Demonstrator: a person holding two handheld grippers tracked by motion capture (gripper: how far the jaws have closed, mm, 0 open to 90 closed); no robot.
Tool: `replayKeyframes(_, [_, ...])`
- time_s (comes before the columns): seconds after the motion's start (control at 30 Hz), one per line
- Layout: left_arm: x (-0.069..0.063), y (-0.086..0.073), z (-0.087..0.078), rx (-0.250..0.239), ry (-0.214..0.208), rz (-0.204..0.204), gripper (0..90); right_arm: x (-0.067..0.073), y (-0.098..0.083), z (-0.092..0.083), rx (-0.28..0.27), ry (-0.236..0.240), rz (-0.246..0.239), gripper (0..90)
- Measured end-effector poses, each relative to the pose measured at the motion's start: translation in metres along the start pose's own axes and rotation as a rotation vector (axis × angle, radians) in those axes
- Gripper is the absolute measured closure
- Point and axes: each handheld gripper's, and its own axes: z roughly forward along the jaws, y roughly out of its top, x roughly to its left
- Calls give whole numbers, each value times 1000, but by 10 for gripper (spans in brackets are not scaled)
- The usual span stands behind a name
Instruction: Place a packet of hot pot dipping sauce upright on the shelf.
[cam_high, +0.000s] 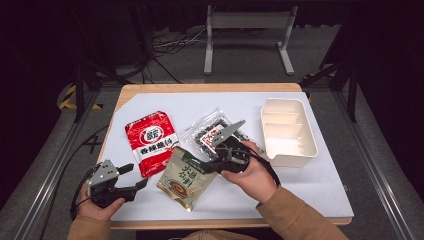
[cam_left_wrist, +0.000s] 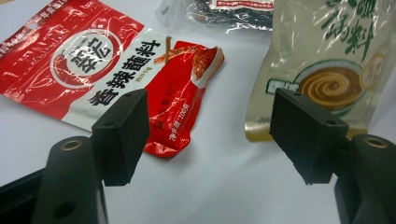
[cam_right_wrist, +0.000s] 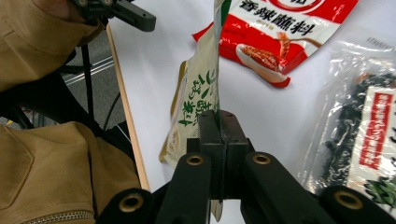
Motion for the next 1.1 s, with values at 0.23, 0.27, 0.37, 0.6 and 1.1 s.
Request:
replayKeyframes(0.23, [1,0,1,1,2,2,294,3,8,-16,-3,-44,-45,900])
replayKeyframes(0.27, [1,0,1,1,2,2,294,3,9,-17,-2,-48,-47,900])
replayKeyframes(0.37, [1,0,1,2,2,-2,294,2,12,-23,4,-55,-56,900])
replayKeyframes(0.6, [2,-1,1,5,0,-9,294,0,16,-34,10,-84,-82,900])
replayKeyframes(1.1, [3,-1,2,14,12,-24,295,-11,31,-69,30,-157,-125,900])
